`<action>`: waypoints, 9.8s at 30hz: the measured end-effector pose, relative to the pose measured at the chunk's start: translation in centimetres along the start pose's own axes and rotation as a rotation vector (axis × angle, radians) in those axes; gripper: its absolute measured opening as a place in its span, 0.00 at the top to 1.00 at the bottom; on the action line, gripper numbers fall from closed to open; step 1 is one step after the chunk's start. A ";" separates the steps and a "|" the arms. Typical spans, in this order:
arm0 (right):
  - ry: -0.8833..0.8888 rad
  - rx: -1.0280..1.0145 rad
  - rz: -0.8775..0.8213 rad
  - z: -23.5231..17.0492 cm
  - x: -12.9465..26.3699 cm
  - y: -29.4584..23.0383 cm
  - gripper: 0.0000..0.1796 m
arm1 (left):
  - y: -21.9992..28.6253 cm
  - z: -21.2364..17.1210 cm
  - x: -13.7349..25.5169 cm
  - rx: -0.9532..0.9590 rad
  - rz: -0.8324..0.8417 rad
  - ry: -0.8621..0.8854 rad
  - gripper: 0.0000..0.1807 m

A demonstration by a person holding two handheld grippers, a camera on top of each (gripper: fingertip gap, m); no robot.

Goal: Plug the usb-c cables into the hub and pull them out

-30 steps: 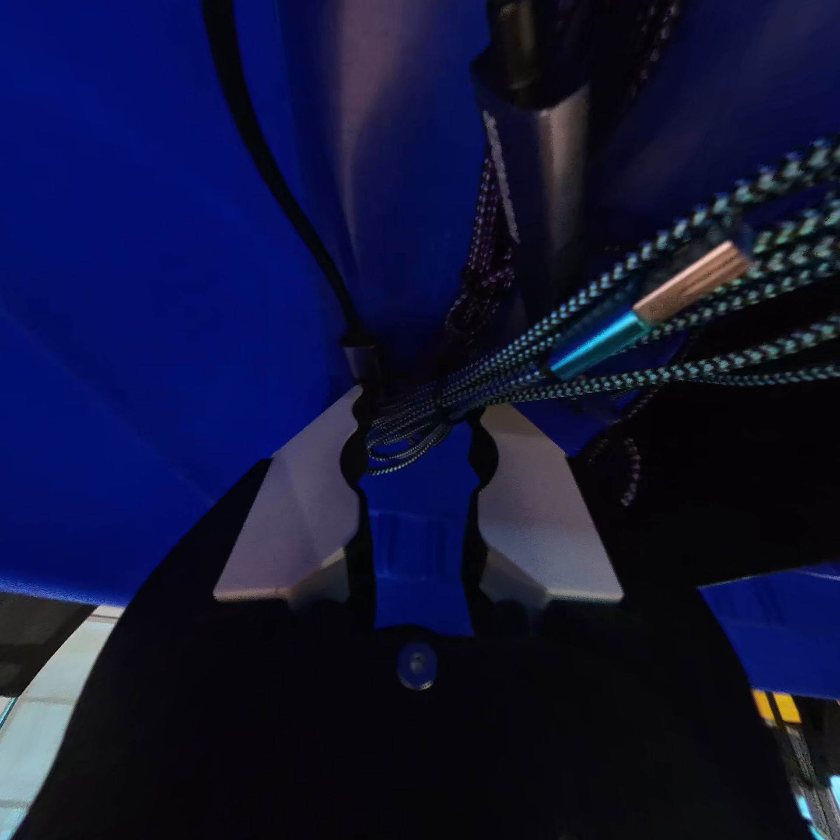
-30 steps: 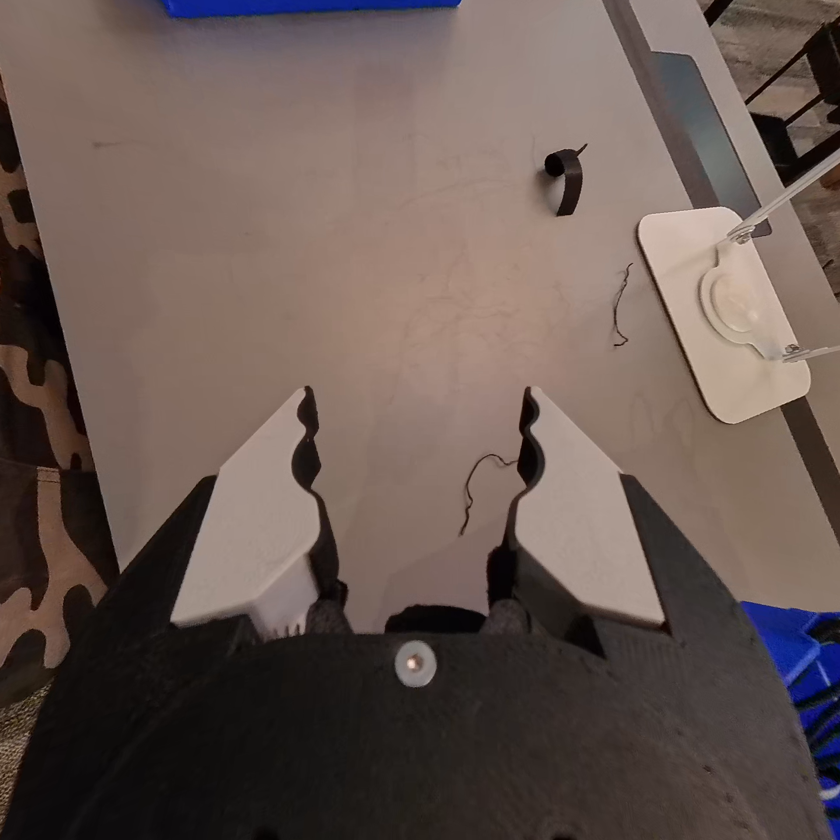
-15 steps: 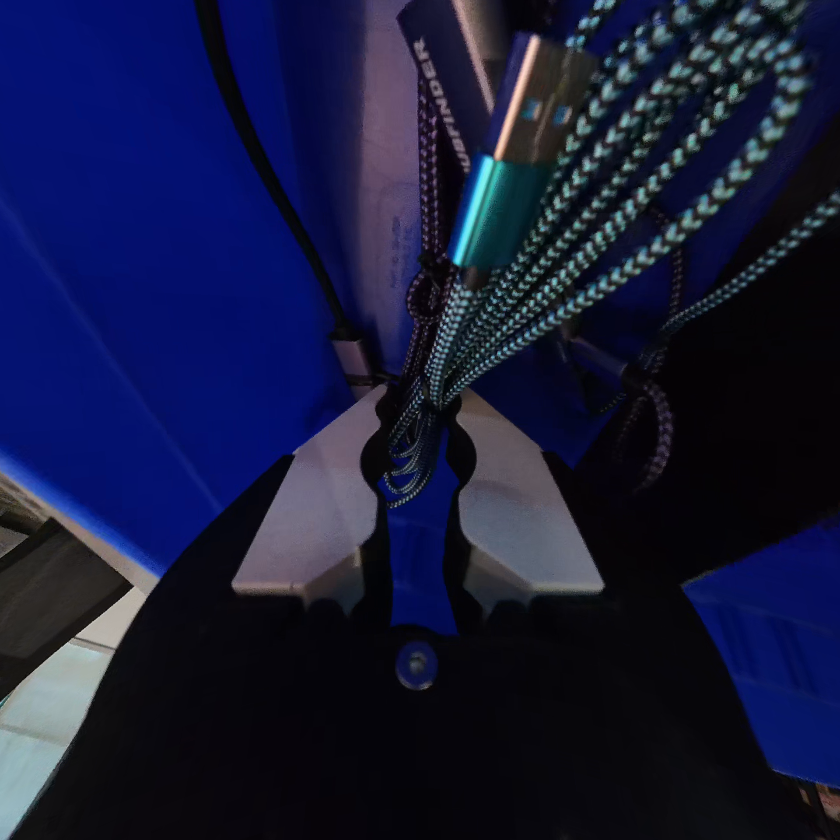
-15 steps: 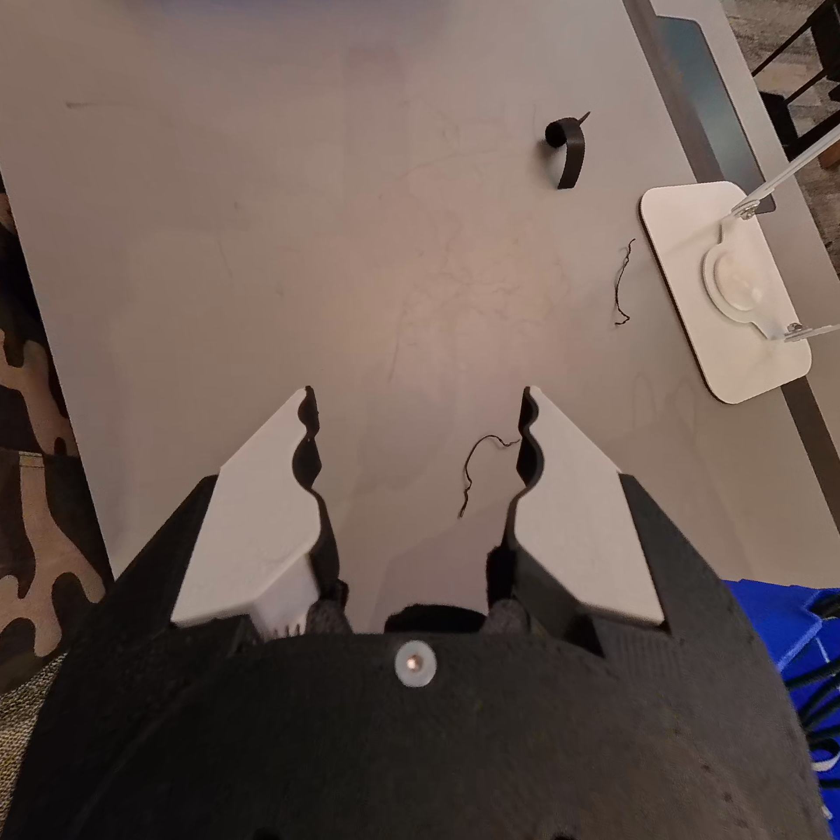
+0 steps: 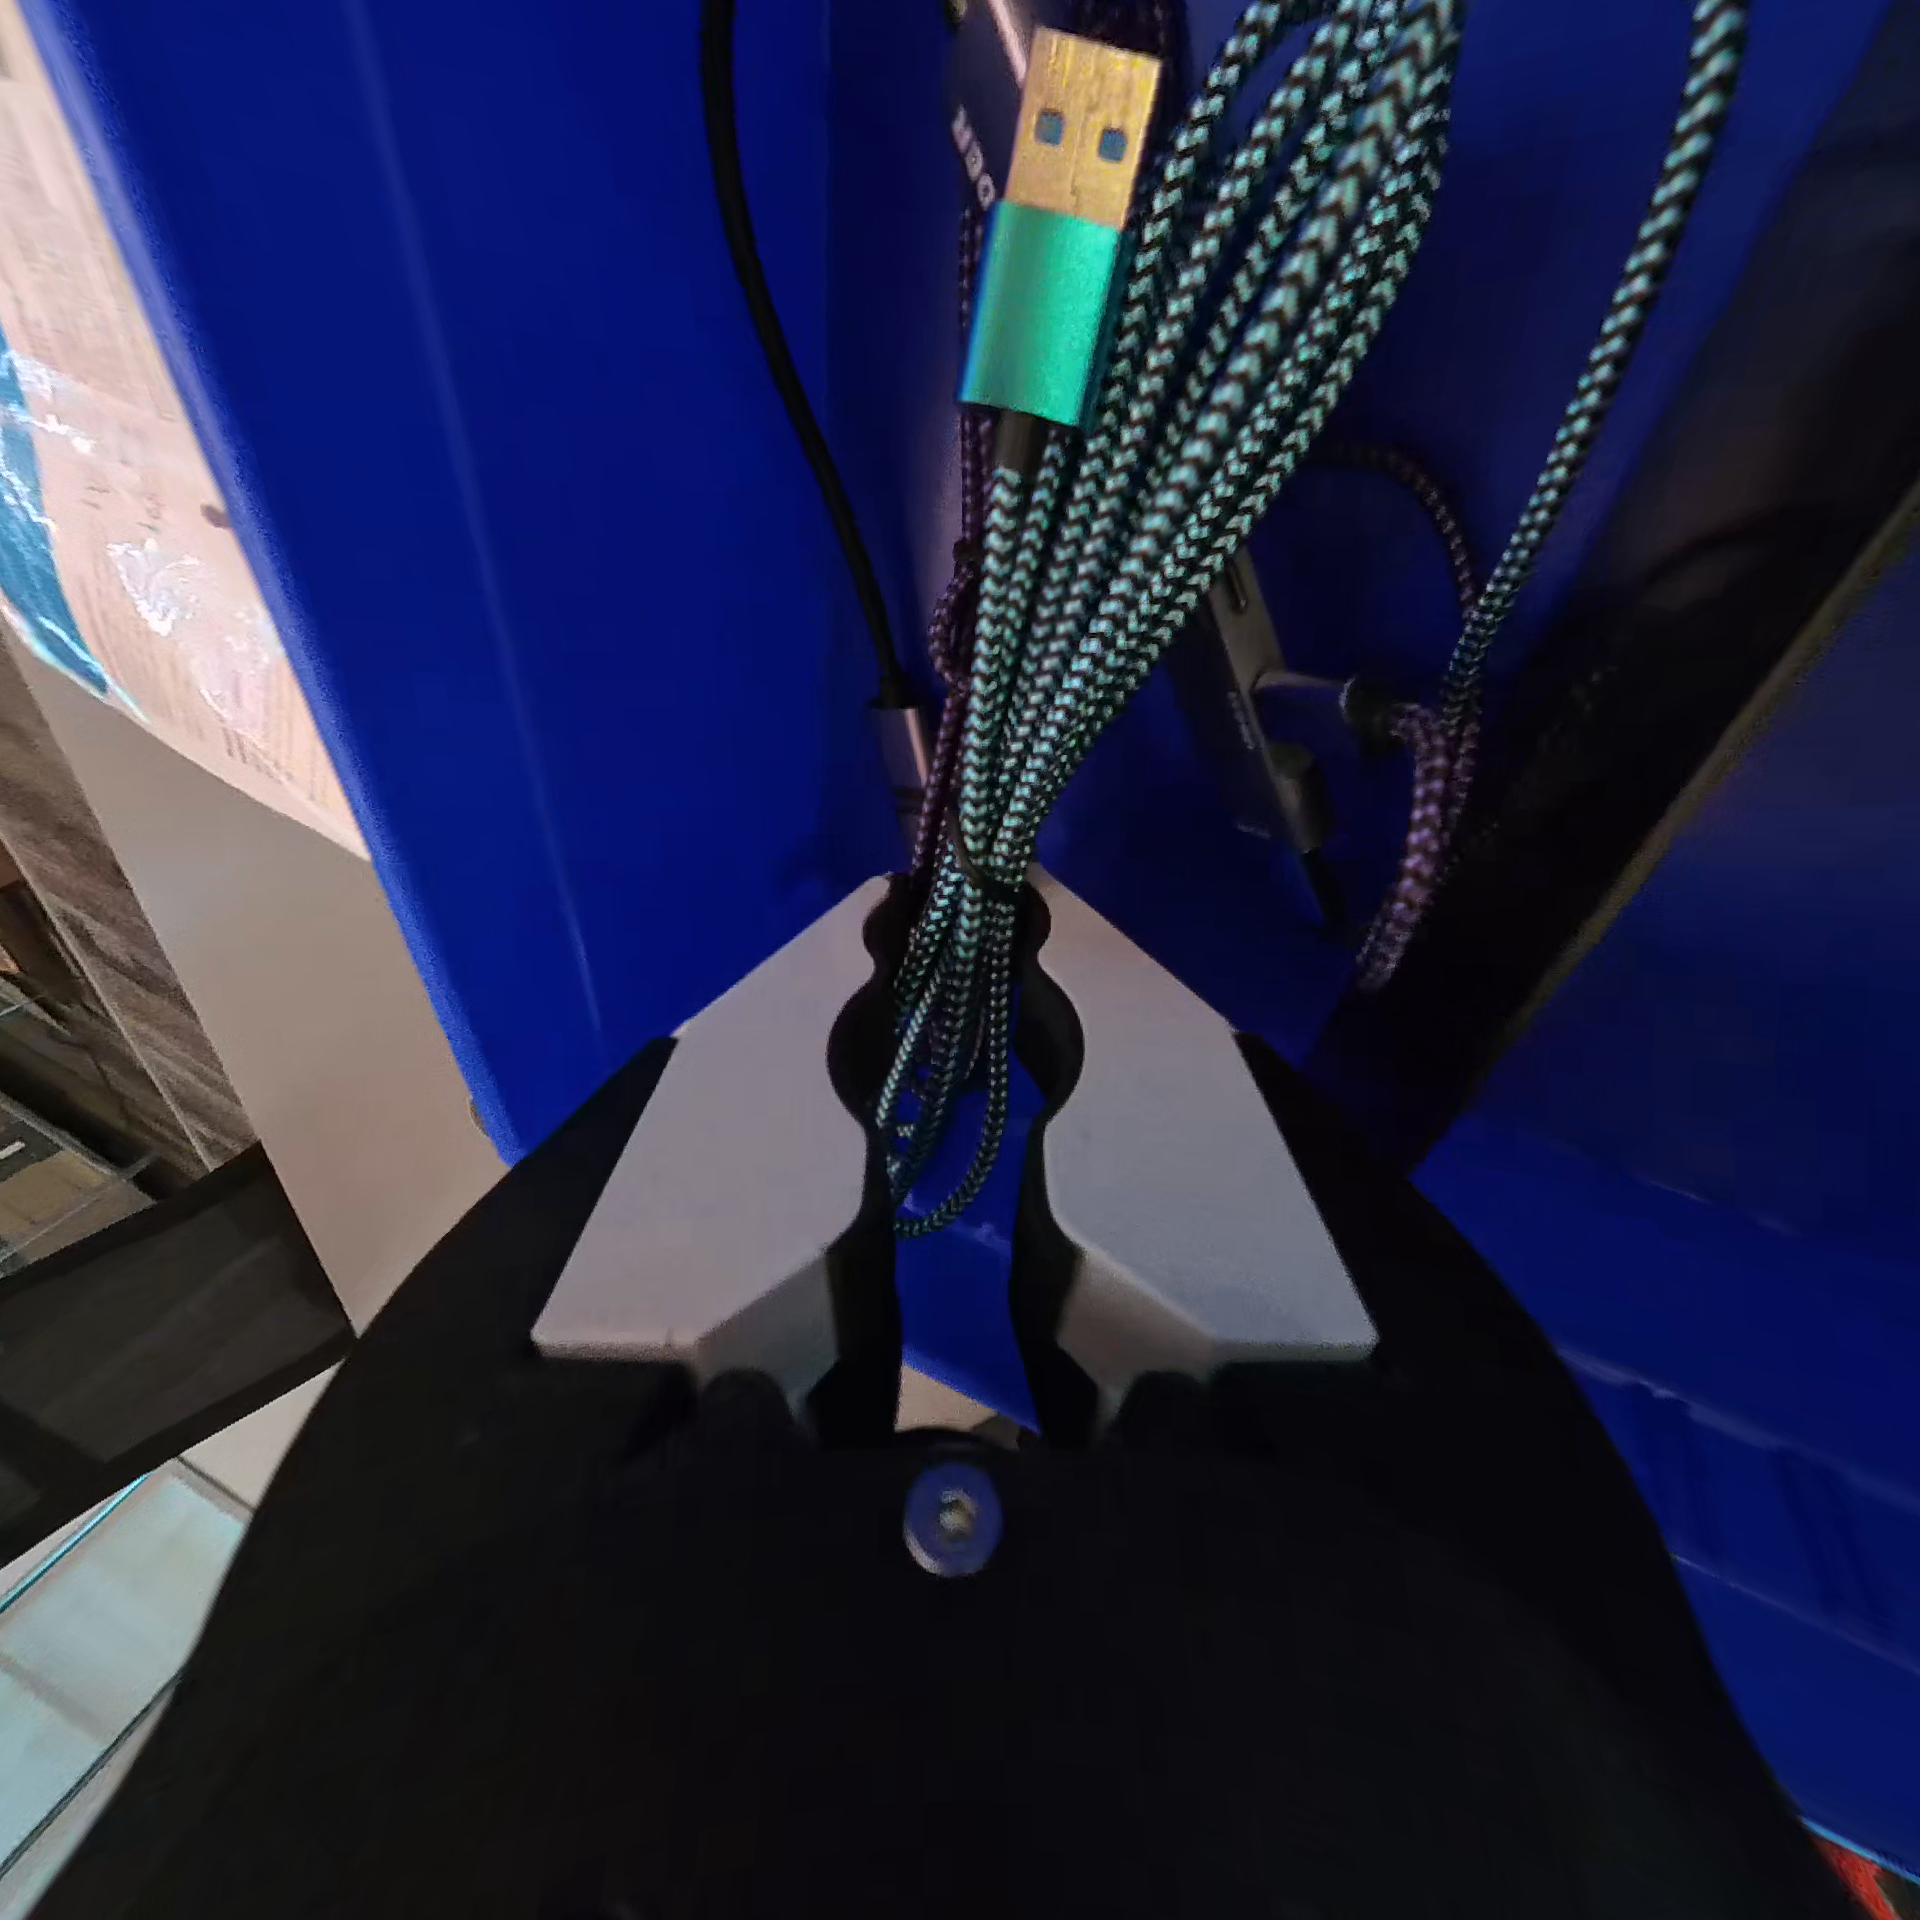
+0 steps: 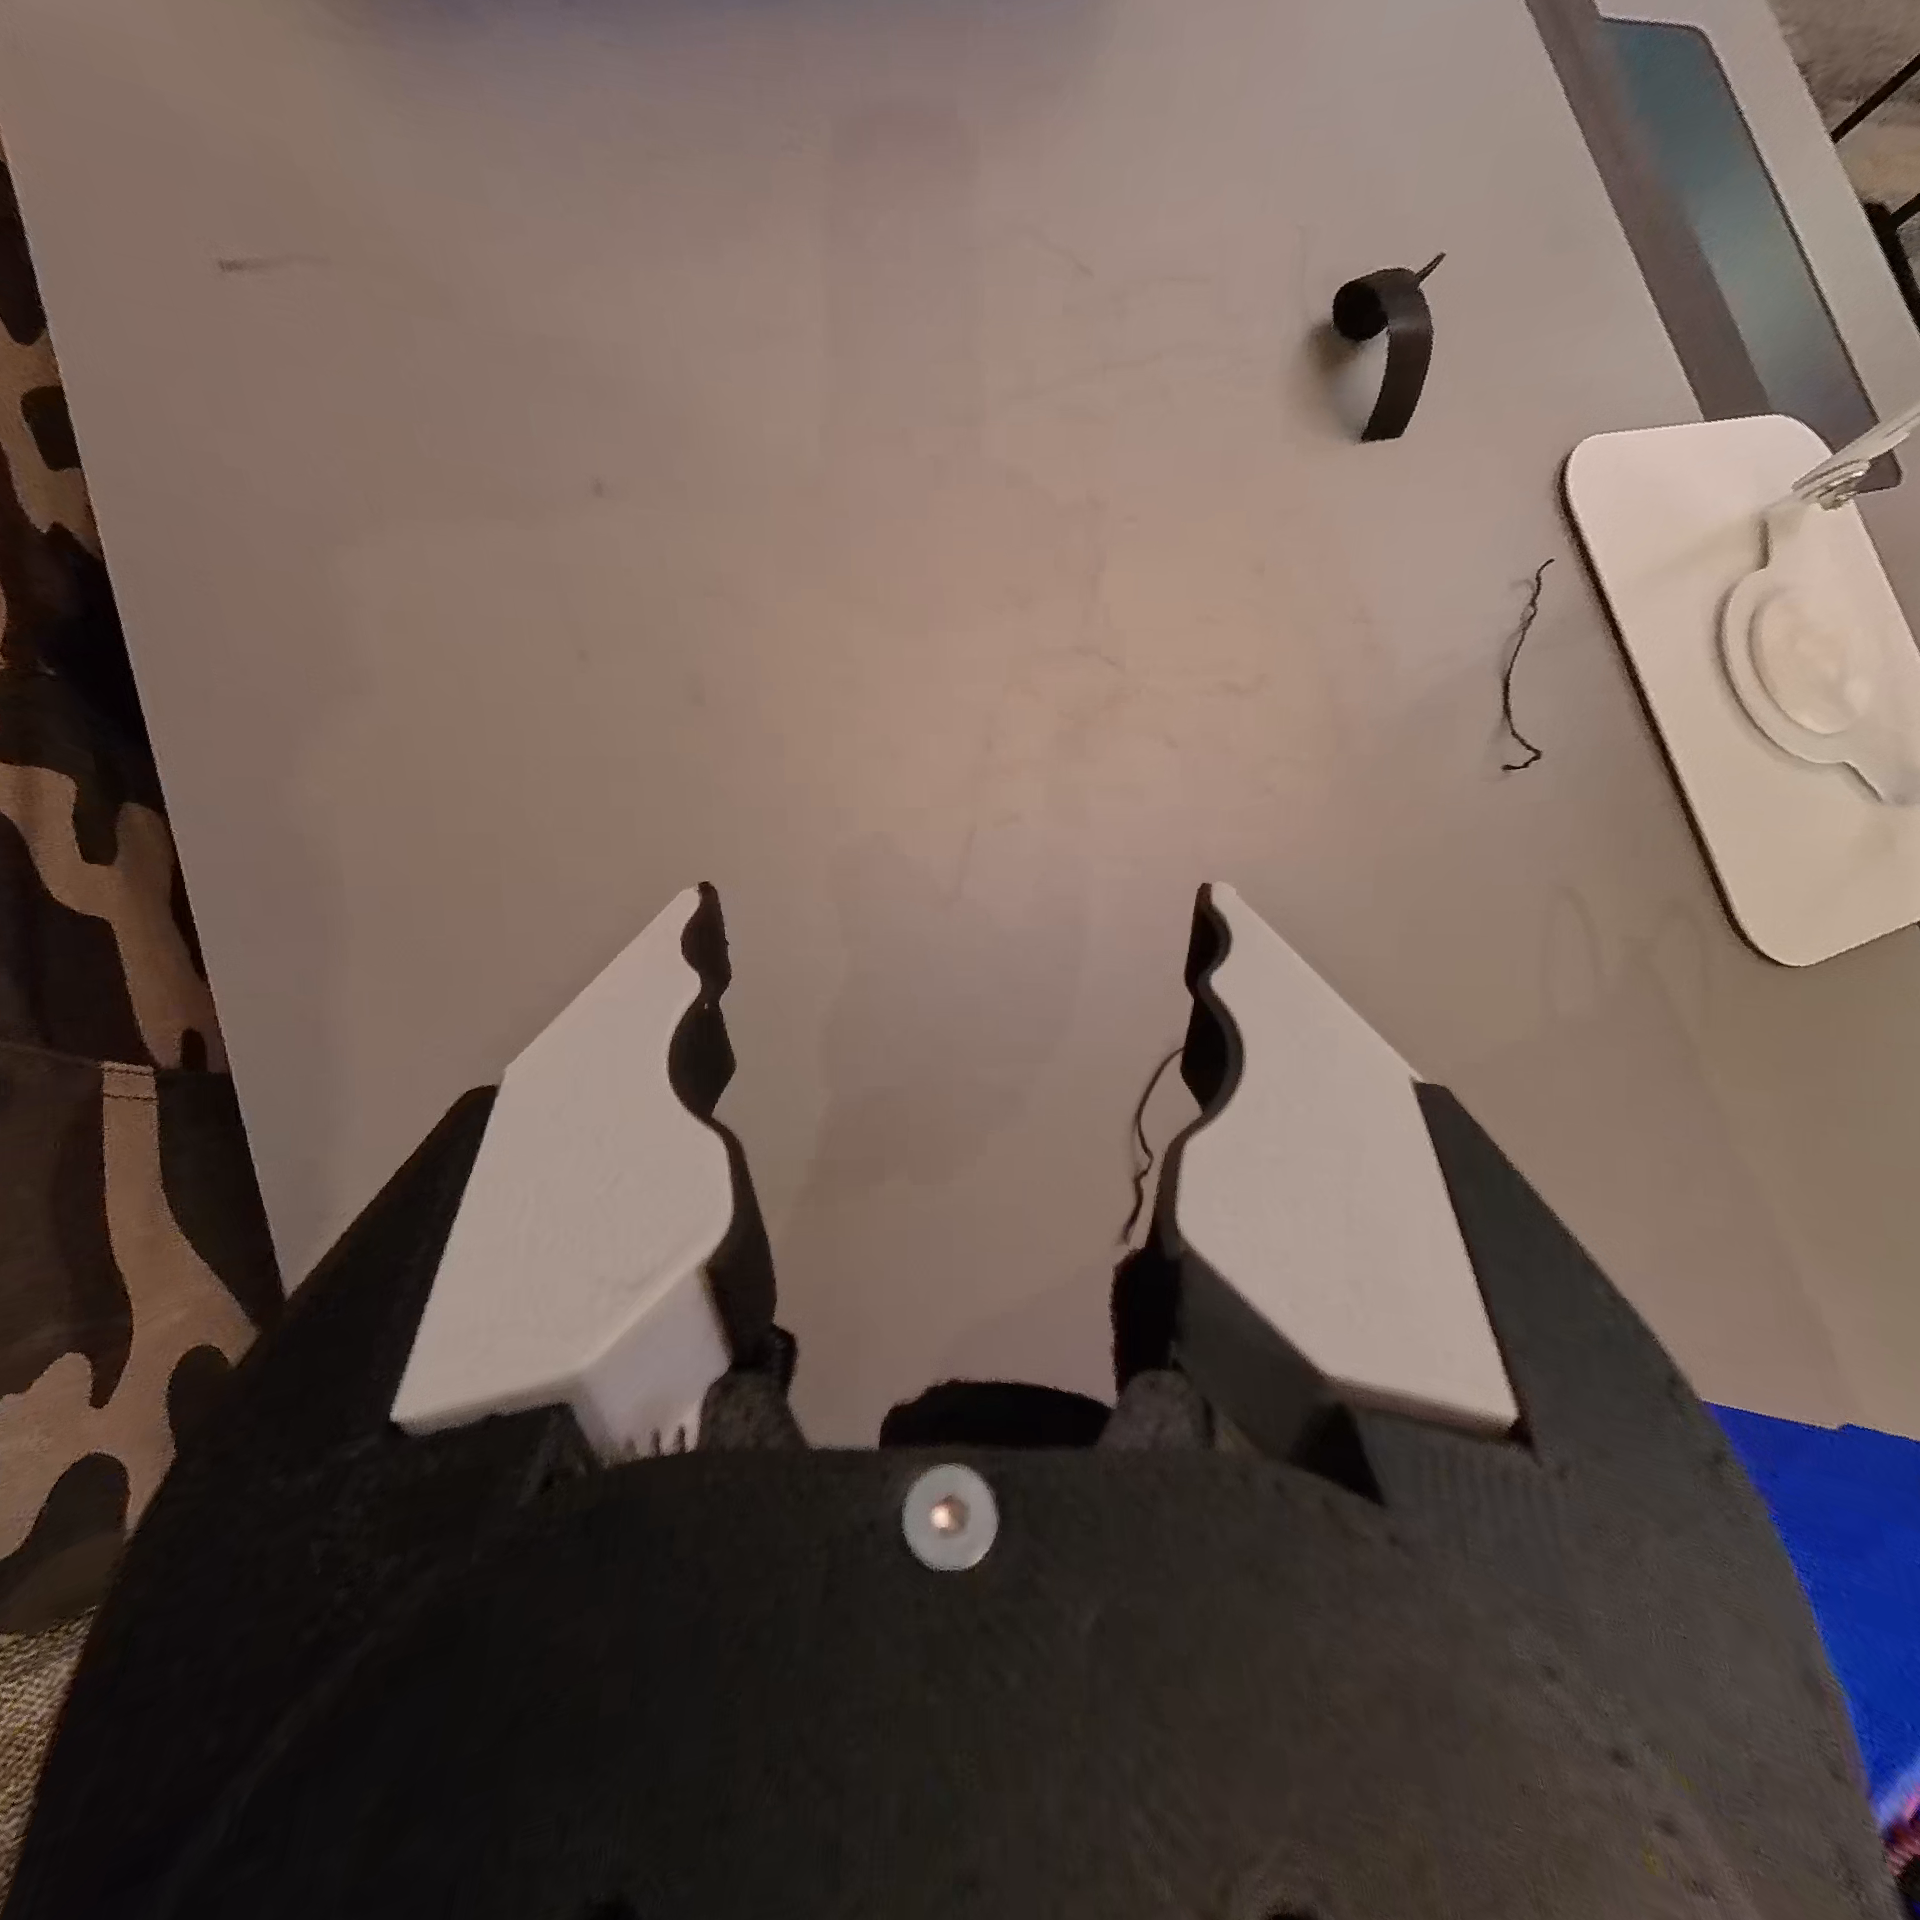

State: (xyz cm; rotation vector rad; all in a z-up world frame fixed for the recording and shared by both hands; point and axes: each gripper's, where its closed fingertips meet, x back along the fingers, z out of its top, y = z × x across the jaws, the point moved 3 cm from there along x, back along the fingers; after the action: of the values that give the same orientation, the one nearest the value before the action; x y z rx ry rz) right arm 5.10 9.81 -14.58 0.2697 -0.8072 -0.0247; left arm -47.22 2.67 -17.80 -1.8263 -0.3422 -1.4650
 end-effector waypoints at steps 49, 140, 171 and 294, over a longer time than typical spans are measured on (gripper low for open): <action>0.047 -0.036 0.024 -0.8 -0.3 -1.9 0.50 | -5.0 4.2 22.6 0.382 0.372 0.720 0.94; 0.237 -0.308 0.117 0.7 -4.7 -1.9 0.83 | 23.4 29.9 9.0 0.074 0.000 0.593 0.93; 0.194 -0.284 0.167 -0.4 -5.2 -2.4 0.90 | 22.3 30.6 13.6 0.699 -0.825 1.016 0.97; 0.291 -0.718 0.254 0.5 -6.4 -1.1 0.88 | 24.0 34.2 13.1 0.216 -0.140 0.901 0.85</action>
State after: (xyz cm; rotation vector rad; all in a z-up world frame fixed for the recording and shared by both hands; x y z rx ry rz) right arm 0.45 9.42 -19.07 -0.4991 -0.4955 -0.0339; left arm -3.64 6.95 -16.99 -0.8481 -0.1577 -2.0779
